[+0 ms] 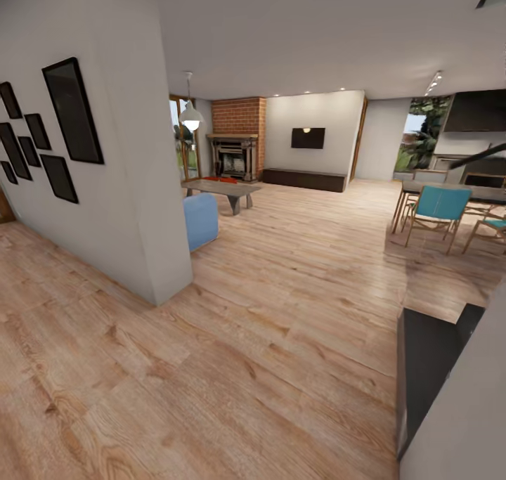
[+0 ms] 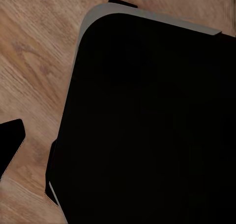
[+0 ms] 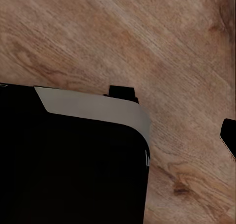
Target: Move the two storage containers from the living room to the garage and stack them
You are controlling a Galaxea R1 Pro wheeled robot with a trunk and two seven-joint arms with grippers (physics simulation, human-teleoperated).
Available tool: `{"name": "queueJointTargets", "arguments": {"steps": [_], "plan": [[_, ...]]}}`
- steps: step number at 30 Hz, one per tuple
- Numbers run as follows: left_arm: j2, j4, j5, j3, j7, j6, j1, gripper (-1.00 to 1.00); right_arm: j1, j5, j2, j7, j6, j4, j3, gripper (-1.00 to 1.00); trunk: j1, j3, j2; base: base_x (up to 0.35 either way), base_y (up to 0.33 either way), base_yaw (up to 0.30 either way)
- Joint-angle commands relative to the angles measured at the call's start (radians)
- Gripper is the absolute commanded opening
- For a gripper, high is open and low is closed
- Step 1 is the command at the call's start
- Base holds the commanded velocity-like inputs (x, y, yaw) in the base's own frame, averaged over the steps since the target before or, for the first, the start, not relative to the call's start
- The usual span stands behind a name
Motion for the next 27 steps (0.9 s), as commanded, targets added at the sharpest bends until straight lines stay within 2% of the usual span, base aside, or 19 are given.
{"name": "queueJointTargets", "arguments": {"steps": [1, 3, 4, 7, 9, 22, 27], "plan": [[0.000, 0.000, 0.003, 0.000, 0.001, -0.002, 0.000, 1.00, -0.001, -0.009, 0.000, -0.001, -0.005, 0.003, 0.009, 1.00, 0.001, -0.001, 0.000, 0.324, 0.000, -0.026], [0.000, 0.000, 0.003, 0.000, 0.001, 0.001, 0.000, 1.00, -0.001, 0.016, -0.001, 0.000, -0.005, 0.003, 0.009, 1.00, 0.001, -0.001, 0.000, 0.324, 0.000, -0.009], [0.000, 0.000, 0.003, 0.000, 0.001, 0.002, 0.000, 1.00, -0.001, 0.051, 0.000, 0.000, -0.005, 0.003, 0.008, 1.00, 0.001, -0.001, 0.000, 0.323, 0.000, -0.004], [0.000, 0.000, 0.003, 0.000, 0.001, 0.004, 0.000, 1.00, -0.001, 0.103, 0.001, -0.001, -0.007, 0.003, 0.005, 1.00, 0.001, -0.001, 0.000, 0.323, 0.000, -0.002], [0.000, 0.000, 0.003, 0.000, 0.001, 0.004, 0.000, 1.00, -0.001, 0.114, 0.001, -0.001, -0.006, 0.003, 0.005, 1.00, 0.001, -0.001, 0.000, 0.323, 0.000, -0.001], [0.000, 0.000, 0.003, 0.000, 0.001, 0.003, 0.000, 1.00, -0.001, 0.126, 0.001, -0.002, -0.008, 0.003, 0.002, 1.00, 0.001, -0.001, 0.000, 0.323, 0.038, -0.002], [0.000, 0.000, 0.003, 0.000, 0.001, 0.003, 0.000, 1.00, -0.001, 0.123, 0.002, -0.002, -0.006, 0.003, 0.001, 1.00, 0.001, -0.001, 0.000, 0.323, 0.080, -0.161]]}}
